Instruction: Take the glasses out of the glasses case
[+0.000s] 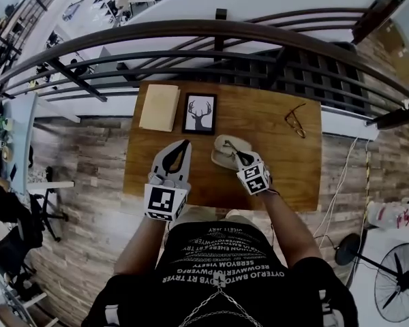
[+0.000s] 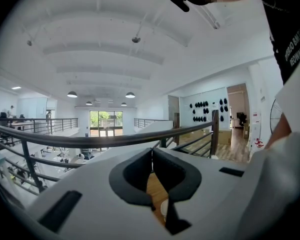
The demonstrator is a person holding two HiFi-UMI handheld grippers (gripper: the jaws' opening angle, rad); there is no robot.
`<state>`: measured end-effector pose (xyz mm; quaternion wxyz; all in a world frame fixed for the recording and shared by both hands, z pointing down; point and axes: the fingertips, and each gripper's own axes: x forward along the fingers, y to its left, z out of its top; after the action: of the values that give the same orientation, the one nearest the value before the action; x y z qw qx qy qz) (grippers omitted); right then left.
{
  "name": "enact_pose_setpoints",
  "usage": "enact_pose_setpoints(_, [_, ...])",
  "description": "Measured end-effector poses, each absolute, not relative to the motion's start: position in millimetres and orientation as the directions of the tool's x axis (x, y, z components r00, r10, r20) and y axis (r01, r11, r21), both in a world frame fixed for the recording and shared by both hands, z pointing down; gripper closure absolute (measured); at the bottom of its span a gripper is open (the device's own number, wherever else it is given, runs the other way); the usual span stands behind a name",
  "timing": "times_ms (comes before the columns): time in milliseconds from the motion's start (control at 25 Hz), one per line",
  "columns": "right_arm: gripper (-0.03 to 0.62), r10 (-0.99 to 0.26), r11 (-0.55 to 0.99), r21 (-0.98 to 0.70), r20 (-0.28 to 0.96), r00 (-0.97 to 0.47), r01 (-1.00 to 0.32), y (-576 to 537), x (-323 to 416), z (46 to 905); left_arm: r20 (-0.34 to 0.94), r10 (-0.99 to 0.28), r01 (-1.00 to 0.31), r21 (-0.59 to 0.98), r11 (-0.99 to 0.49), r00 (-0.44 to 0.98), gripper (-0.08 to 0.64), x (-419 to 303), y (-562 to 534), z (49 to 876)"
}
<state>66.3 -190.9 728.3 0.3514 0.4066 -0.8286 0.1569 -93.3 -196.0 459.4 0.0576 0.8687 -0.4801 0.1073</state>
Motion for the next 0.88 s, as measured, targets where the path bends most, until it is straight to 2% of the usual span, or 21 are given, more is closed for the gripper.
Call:
enact_pose_setpoints(640, [0.565, -0.707, 0.541, -0.148, 0.453, -0.543, -0.828, -179, 84, 612, 0.198, -0.824, -0.84, -0.004, -0.542, 0.531, 0.532, -66, -186, 446])
enact_pose_setpoints(880, [0.565, -0.747, 0.541, -0.168, 0.354, -0.562, -0.824, -178, 92, 563, 0.192, -0.825, -0.84, -0.006, -0.542, 0.531, 0.532, -58, -181, 441])
